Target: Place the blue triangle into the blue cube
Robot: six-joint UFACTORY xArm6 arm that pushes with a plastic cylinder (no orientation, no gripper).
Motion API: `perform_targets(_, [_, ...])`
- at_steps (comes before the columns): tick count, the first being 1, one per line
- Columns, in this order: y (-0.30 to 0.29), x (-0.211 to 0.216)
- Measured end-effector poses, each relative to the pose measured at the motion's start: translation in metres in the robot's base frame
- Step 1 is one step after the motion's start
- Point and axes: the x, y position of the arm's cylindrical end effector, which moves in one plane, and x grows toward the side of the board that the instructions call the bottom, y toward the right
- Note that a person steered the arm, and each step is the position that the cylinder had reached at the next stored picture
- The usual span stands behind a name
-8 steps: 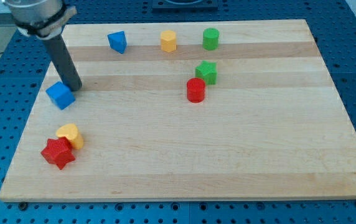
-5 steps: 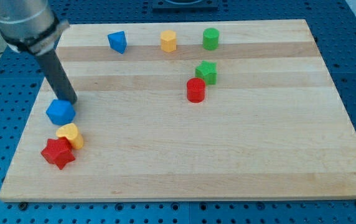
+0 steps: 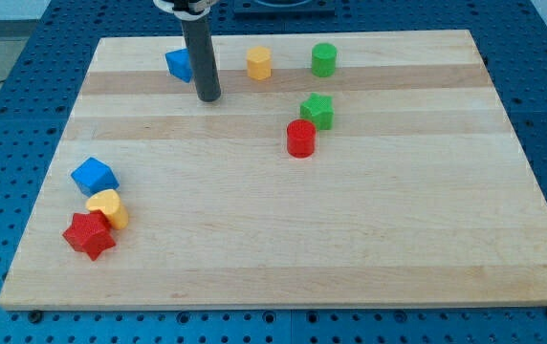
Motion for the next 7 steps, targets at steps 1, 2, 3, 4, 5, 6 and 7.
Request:
perform_targets(1, [0.031, -0.011])
perform_targets(2, [0.042, -0.027])
perform_targets(3, [-0.014, -0.073])
perform_targets(4, [-0.022, -0.077])
perform_targets(5, [-0.053, -0.068])
perform_targets(6, [-0.066, -0.066])
perform_targets(7, [-0.070, -0.063])
